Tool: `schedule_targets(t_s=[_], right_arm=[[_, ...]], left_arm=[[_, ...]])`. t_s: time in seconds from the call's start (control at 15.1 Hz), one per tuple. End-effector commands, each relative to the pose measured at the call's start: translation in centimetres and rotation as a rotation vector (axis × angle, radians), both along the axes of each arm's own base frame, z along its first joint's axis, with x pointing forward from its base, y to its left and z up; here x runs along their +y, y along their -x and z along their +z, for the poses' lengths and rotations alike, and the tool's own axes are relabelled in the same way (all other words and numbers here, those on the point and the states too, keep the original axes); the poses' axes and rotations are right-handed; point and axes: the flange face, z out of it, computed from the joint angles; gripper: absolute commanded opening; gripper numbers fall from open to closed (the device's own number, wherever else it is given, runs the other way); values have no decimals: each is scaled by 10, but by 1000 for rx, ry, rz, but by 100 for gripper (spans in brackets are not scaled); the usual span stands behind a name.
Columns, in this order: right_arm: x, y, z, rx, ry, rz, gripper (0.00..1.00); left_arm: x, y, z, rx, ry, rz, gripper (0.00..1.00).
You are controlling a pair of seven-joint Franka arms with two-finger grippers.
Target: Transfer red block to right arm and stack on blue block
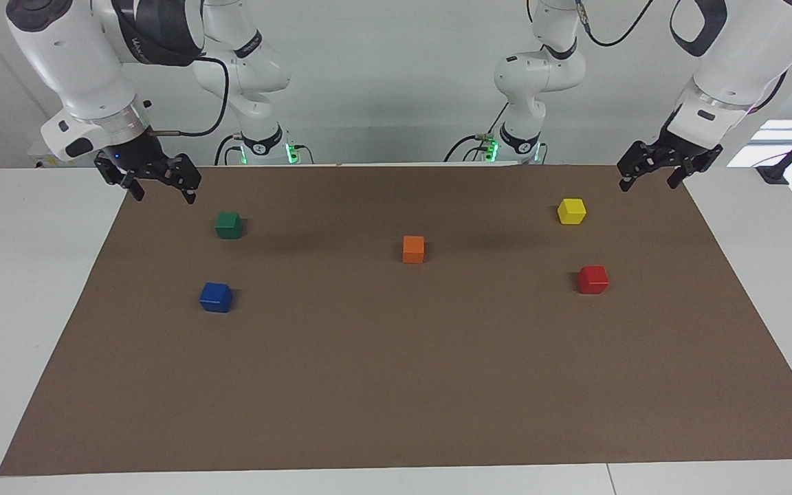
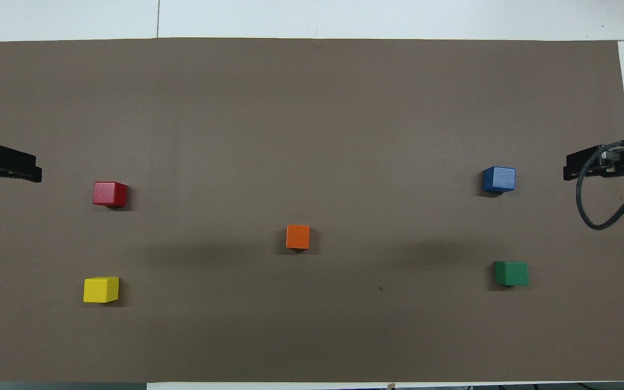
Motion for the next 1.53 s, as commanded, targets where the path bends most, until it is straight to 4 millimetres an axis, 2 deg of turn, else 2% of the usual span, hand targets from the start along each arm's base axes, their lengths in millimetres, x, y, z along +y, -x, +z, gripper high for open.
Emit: schedule_targets(t_s=[0.0,0.33,0.53,0.66,0.86,1.0,1.2,1.33,1.46], right_arm=[[-2,7,0,-10,0,20,100],[-4,7,0,-12,0,18,100],[-3,7,0,-13,-1,15,100],[0,7,0,-12,-6,24,100],[3,6,2,-16,-33,24,100],[7,6,2,-20,-68,22,100],[5,6,3,-21,-74,67,100],[13,7,3,-39,-216,110,100],[22,5,7,-70,-345,98,100]], left_arm=[[4,-3,3,-14,-5,6,100],[13,-3,2,-5,-3,26,100],[11,-2,2,-9,-4,29,100],[25,-4,2,-55,-3,47,100],[29,-3,-13,-51,-4,55,100],[23,-7,-29,-40,-5,43,100],[21,-14,-68,-9,-7,34,100],[21,-26,-98,24,-5,34,100],[25,-28,-126,37,-2,34,100]])
